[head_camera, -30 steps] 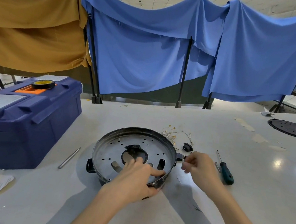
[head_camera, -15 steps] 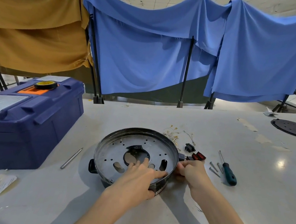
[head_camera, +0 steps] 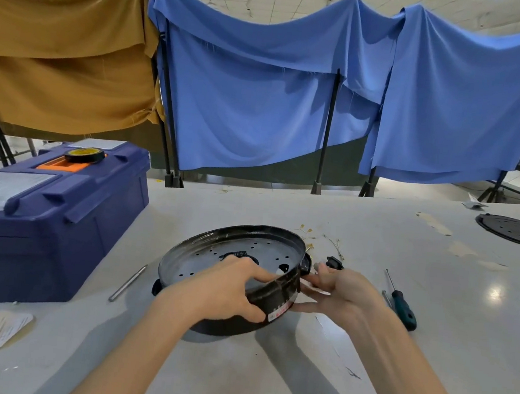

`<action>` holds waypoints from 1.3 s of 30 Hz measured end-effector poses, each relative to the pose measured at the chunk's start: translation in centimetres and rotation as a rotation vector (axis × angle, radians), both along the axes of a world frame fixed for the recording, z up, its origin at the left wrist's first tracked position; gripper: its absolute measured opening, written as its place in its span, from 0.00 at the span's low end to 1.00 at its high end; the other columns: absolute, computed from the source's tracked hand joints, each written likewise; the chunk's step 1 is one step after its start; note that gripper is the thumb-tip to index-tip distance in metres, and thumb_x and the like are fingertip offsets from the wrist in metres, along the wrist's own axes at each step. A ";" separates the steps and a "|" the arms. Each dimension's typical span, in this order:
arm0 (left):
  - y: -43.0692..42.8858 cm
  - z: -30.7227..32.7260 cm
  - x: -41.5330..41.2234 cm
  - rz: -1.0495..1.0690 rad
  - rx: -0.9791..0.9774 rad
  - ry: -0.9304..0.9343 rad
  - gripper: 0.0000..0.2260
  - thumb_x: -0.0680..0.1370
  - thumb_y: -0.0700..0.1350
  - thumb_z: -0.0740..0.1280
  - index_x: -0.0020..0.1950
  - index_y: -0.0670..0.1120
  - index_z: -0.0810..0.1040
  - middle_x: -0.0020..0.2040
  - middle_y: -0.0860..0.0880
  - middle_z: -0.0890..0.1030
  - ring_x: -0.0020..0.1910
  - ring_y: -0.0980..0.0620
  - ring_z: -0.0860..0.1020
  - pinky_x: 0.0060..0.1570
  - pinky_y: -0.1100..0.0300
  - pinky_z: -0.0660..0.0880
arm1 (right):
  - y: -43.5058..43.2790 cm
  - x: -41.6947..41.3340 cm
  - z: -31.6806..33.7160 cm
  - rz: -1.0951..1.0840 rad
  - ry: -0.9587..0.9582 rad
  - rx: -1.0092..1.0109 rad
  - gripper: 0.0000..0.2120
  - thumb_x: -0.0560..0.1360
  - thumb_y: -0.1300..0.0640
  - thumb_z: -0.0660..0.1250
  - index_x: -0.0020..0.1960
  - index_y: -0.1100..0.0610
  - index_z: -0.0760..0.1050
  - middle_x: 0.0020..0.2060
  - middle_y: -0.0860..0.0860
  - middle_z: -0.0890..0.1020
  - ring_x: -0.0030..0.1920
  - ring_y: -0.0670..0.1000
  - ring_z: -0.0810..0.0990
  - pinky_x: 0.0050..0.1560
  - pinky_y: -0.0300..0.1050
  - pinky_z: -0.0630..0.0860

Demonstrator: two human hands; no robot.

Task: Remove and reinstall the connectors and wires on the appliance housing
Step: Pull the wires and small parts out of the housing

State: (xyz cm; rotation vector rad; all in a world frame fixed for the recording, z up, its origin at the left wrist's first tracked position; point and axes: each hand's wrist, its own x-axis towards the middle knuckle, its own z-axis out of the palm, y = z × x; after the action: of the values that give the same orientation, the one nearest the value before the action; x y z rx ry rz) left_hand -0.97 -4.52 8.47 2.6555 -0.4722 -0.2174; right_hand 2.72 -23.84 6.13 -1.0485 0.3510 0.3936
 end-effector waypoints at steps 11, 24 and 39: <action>0.3 0.6 0.0 0.011 0.009 -0.122 0.29 0.59 0.46 0.80 0.57 0.62 0.77 0.56 0.53 0.74 0.56 0.49 0.73 0.53 0.47 0.76 | 0.1 0.0 1.5 -0.024 0.148 0.176 0.18 0.80 0.72 0.49 0.39 0.64 0.72 0.49 0.64 0.78 0.60 0.66 0.70 0.41 0.79 0.63; -0.8 2.0 -0.9 0.070 0.072 -0.130 0.27 0.58 0.50 0.83 0.55 0.51 0.82 0.48 0.48 0.78 0.48 0.49 0.75 0.47 0.52 0.76 | 0.0 -0.1 1.7 -0.074 0.194 0.231 0.18 0.81 0.71 0.46 0.40 0.62 0.70 0.59 0.61 0.77 0.66 0.66 0.68 0.47 0.81 0.60; -2.5 -1.6 -1.8 0.125 0.382 -0.390 0.38 0.62 0.52 0.80 0.67 0.49 0.65 0.61 0.52 0.67 0.62 0.50 0.63 0.63 0.53 0.63 | 0.4 -0.1 0.3 -0.114 0.194 0.170 0.15 0.80 0.72 0.49 0.46 0.62 0.73 0.63 0.57 0.79 0.60 0.65 0.71 0.50 0.84 0.58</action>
State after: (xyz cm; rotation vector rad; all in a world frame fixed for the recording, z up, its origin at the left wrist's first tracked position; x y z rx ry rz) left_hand -2.74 -7.06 6.92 3.1032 -0.4137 0.2837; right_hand 2.64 -23.40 6.48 -0.8221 0.5390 0.4167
